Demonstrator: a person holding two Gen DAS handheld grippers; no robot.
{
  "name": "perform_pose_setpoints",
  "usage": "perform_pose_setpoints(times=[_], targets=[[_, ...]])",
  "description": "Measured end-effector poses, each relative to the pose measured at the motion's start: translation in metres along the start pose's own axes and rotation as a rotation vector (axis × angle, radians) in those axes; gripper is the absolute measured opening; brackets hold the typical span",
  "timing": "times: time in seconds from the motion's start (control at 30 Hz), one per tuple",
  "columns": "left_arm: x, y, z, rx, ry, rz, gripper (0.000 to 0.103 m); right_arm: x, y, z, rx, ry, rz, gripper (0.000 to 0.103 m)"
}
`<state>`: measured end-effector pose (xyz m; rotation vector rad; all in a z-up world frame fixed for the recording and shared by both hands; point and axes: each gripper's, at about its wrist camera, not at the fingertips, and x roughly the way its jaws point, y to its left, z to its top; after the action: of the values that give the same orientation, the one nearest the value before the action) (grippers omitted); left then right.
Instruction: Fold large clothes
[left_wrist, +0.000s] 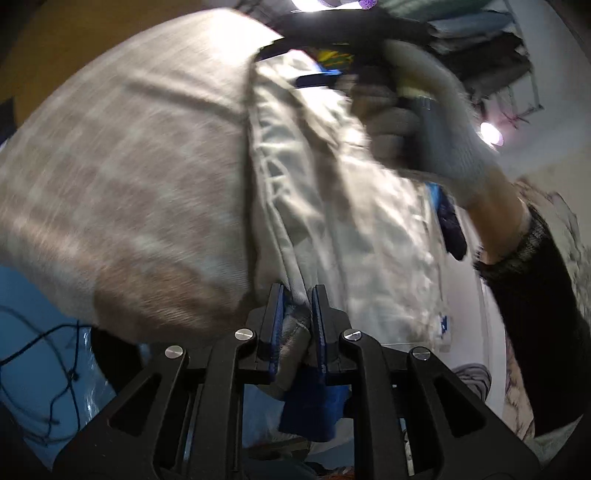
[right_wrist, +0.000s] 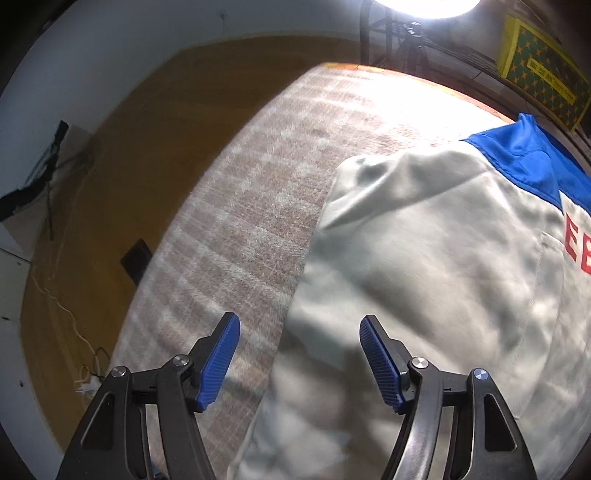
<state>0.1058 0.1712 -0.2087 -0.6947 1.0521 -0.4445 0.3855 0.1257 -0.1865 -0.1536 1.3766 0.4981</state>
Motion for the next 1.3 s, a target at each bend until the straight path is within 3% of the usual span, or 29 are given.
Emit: perform_pose_setpoints(times=[0.17,0.33,0.43,0.5,0.57,0.73,1.0,1.3], targets=[[0.007,-0.022,0.003,0.047,0.0,-0.015,0.013,0.024,0.013,0.006,-0.029,0.046,-0.119,0.066],[0.007,-0.021,0.005,0.035,0.008,-0.027,0.013,0.045,0.026,0.0,-0.109,0.079,-0.234,0.044],[0.007,-0.031,0.005,0.067,0.006,-0.021,0.013,0.042,0.026,-0.003,-0.125,0.064,-0.25,0.02],[0.008,-0.038,0.005,0.088,0.005,-0.021,0.013,0.036,0.019,-0.004,-0.097,0.054,-0.208,0.004],[0.009,-0.048,0.006,0.108,0.006,-0.025,0.013,0.026,0.012,-0.006,-0.08,0.021,-0.167,0.002],[0.011,-0.077,0.006,0.196,0.006,-0.031,0.012,-0.018,-0.023,-0.016,0.031,-0.093,0.013,0.001],[0.03,-0.134,-0.005,0.335,0.049,-0.071,0.012,-0.093,-0.116,-0.052,0.257,-0.279,0.306,0.001],[0.07,-0.191,-0.026,0.52,0.135,-0.047,0.012,-0.114,-0.244,-0.129,0.537,-0.435,0.467,0.001]])
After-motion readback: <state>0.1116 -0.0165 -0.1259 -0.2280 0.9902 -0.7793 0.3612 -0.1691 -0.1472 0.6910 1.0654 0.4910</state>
